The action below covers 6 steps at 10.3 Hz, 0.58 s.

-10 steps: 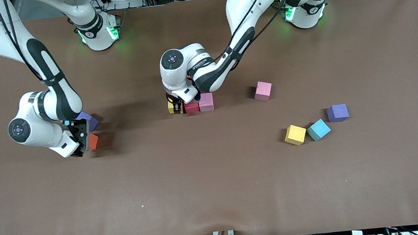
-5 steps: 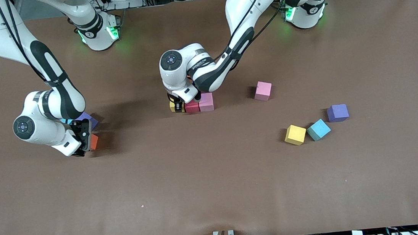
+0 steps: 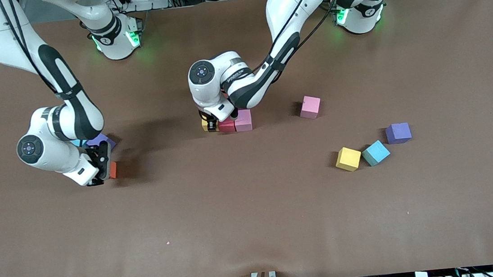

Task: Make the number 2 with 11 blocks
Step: 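Place yellow under red with the left gripper while the right gripper grasps orange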

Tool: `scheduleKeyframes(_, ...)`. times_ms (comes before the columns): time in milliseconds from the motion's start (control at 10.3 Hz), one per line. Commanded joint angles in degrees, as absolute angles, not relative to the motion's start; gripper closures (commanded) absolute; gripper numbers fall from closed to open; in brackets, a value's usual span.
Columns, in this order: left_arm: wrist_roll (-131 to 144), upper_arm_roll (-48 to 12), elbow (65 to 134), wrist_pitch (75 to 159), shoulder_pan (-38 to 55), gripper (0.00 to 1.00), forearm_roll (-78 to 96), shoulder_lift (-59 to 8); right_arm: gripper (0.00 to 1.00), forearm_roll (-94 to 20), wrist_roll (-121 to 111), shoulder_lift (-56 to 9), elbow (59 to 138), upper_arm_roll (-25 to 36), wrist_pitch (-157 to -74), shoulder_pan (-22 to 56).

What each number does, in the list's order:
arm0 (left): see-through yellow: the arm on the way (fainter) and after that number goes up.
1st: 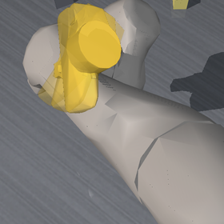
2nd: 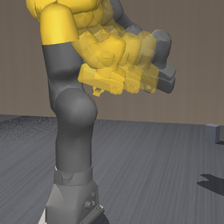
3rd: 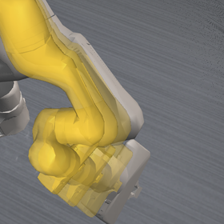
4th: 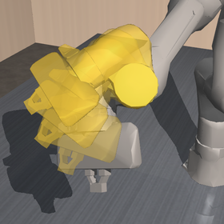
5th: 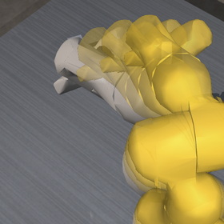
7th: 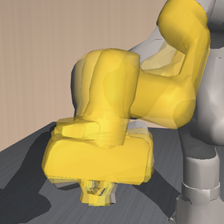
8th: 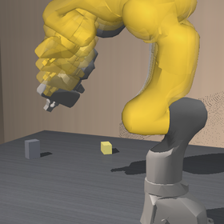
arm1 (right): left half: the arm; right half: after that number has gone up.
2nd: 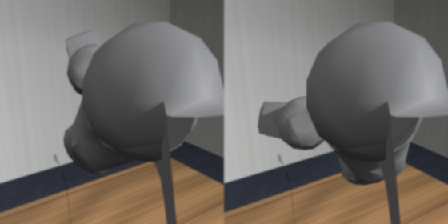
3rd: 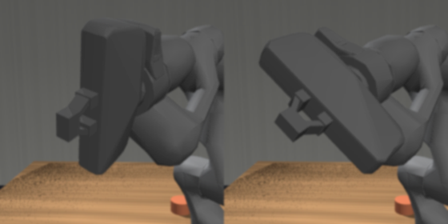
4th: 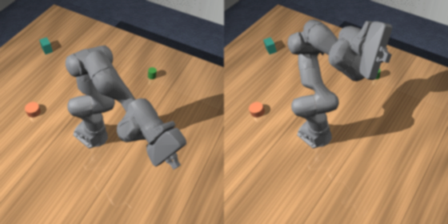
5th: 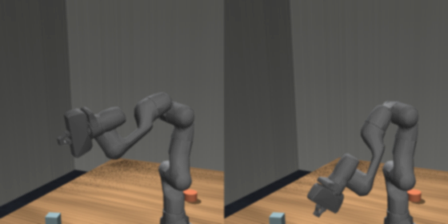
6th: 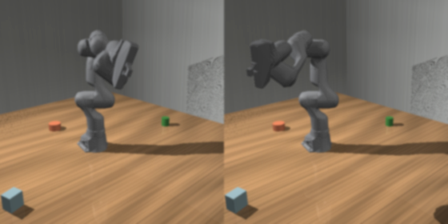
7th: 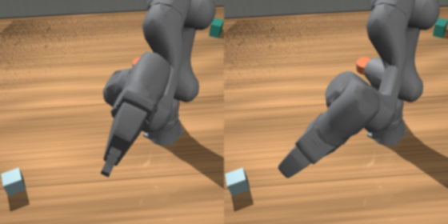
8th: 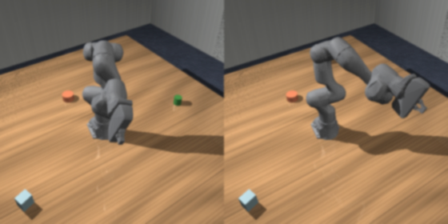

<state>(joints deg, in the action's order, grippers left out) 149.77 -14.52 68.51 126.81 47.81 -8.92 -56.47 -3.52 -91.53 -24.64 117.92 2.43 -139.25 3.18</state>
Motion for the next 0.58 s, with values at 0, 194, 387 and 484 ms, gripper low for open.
scheduleKeyframes(0, 147.57, -14.06, 67.76, 125.95, 47.90, 0.84, -6.94, -56.95, 0.76, -4.83, -90.71, -22.50, 117.69, 2.46, -138.69, 4.56)
scheduleKeyframes(194, 147.30, -13.98, 67.68, 126.04, 47.90, 0.01, -7.03, -56.87, 0.77, -4.92, -89.13, -22.59, 117.77, 2.29, -138.60, 5.18)
scheduleKeyframes(387, 147.39, -14.06, 67.68, 125.25, 48.16, 0.00, -7.03, -55.82, 0.78, -5.18, -85.19, -22.15, 117.77, 0.37, -136.95, 5.54)
scheduleKeyframes(484, 147.39, -14.32, 67.59, 123.94, 48.16, 0.00, -7.03, -55.03, 0.78, -5.27, -80.82, -21.54, 117.86, -0.95, -136.15, 5.71)
